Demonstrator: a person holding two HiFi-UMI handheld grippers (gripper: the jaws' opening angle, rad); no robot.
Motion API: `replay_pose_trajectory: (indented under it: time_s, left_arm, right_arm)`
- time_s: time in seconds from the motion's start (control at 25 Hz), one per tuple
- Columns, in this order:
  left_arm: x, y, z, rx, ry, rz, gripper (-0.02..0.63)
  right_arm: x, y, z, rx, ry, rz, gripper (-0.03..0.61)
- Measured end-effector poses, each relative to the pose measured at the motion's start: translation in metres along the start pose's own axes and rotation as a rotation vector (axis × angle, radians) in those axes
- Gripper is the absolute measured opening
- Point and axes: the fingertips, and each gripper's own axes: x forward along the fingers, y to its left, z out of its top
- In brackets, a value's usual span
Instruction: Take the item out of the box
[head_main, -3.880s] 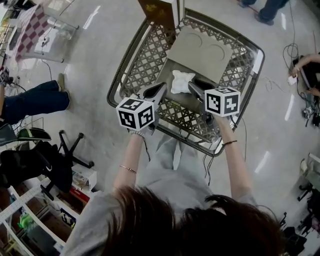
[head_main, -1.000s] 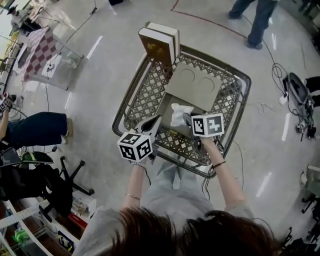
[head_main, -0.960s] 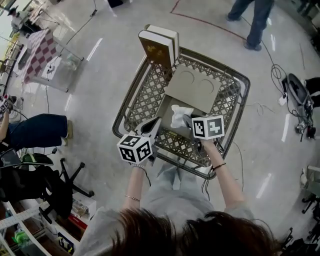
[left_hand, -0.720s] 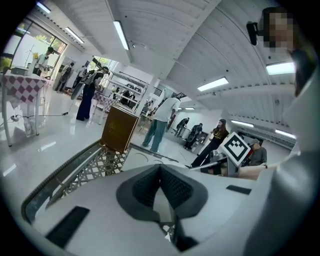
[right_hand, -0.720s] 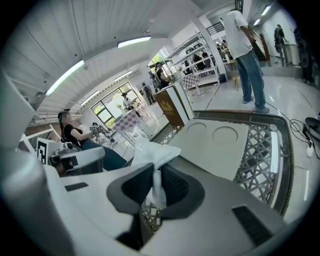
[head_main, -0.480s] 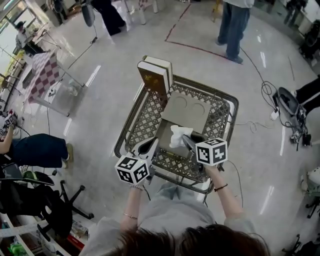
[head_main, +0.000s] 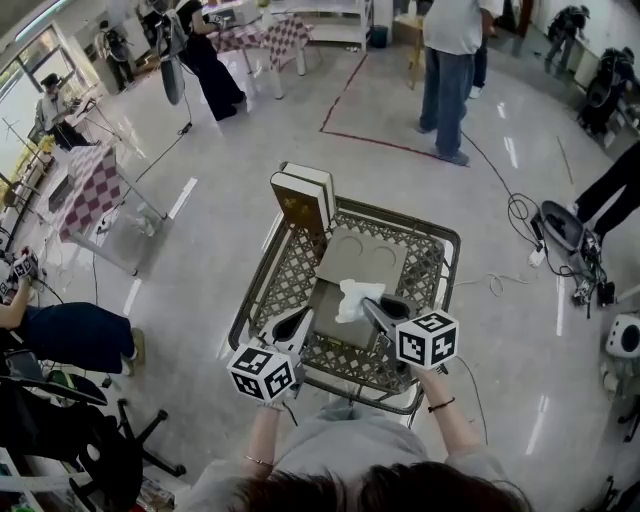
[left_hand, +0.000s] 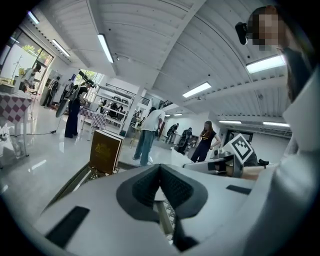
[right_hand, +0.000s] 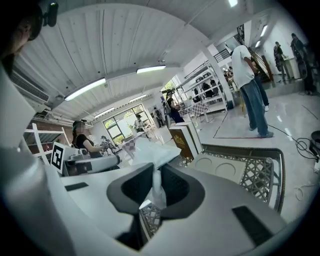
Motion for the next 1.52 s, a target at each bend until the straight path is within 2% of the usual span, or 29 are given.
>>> replay_pose_trajectory:
  time_s: [0.44,0.8,1.24,1.52]
  left_arm:
    - [-0.001,-0.028,0.042,0.095,-0.080,-0.049,0.018]
    - [-0.007,-0.038,0.080,0.203,-0.143,-0.065,0.018]
    - [-0.019,-0.047,0.114,0.287,-0.213,-0.074,0.018]
    - [-0.022,-0.046,0.124,0.310,-0.228,-0.071,0.017]
  right_arm:
    - [-0.042,0.010,0.050,-0.096,-0.220,0.004,0.064]
    - [-0.078,0.020,0.095,-0.254,-0.343,-0.037,0.064]
    - [-0.107,0.028,0.130,-0.384,-0.443,-0.077,0.064]
    - [-0.107,0.028,0.134,-0.389,-0.458,-0.082,0.064]
